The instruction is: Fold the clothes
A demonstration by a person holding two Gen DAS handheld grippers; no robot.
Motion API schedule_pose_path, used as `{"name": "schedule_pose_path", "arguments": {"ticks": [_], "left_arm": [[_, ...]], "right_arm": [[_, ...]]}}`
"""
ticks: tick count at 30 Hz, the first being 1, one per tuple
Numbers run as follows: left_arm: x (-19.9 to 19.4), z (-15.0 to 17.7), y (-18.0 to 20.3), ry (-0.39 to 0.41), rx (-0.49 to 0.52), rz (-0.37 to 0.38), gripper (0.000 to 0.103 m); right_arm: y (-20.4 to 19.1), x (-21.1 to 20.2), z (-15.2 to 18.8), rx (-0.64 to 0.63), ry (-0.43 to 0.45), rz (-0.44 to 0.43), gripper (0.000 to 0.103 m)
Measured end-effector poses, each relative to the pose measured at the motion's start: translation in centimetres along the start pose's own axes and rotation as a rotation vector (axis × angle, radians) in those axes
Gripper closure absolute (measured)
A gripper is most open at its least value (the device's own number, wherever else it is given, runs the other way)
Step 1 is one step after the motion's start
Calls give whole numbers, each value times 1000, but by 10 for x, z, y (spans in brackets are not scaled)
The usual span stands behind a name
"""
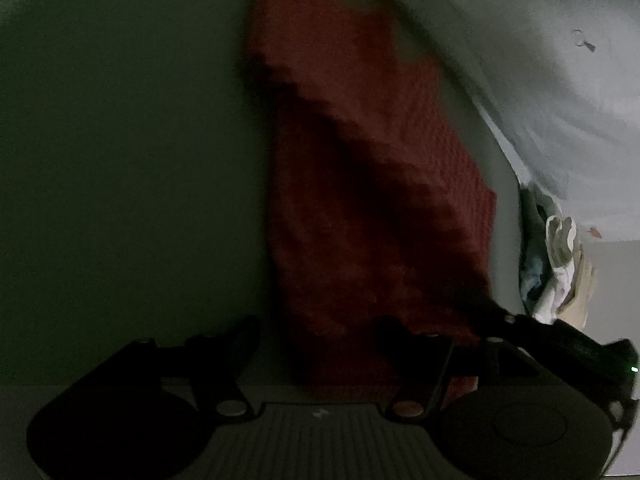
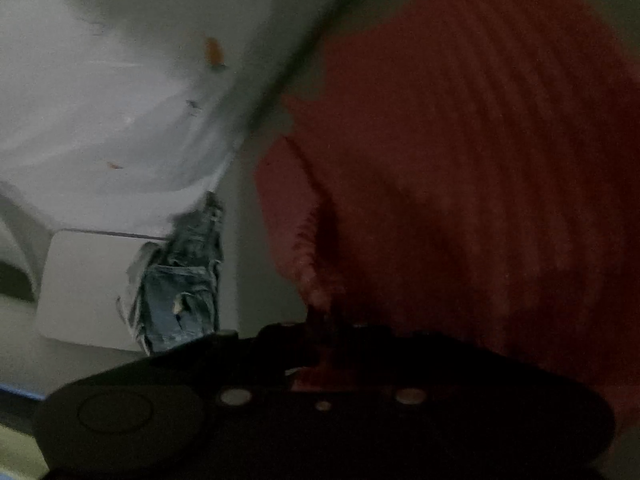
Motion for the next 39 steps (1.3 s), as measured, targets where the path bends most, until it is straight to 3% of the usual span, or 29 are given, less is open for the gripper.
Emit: {"name": "schedule_pose_path", "arguments": {"ticks": [6,12,19,25,31,39], "left_arm": [[9,-5,35,15,93,4,36],[38,3,71,-68,220,18,36],[73,28,90,-207,390,-110,36],[75,30,87,-233,409,-122,35],[61,21,77,-182,362,-150,35],[44,-19,75,-86,247,-80,34]], "right_arm": [[17,-54,-10,-30,121,-18,101],[51,-98,-7,8,188,16,101],[92,-107,5,81,177,92,101],[112,-78,20,-83,43,354,101],[106,-80,9,-93,59,319,94],[97,-91,-42,1,140,121,82]]}}
Point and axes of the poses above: each gripper's, at about its wrist camera, not at the fingertips, and x roughly the way its jaws point, y to its right, z to its underside, the point moved 5 cm from there along x, roughly the way its jaws point, and after that the axes turned 7 degrees about z, right-handed, at the moved point
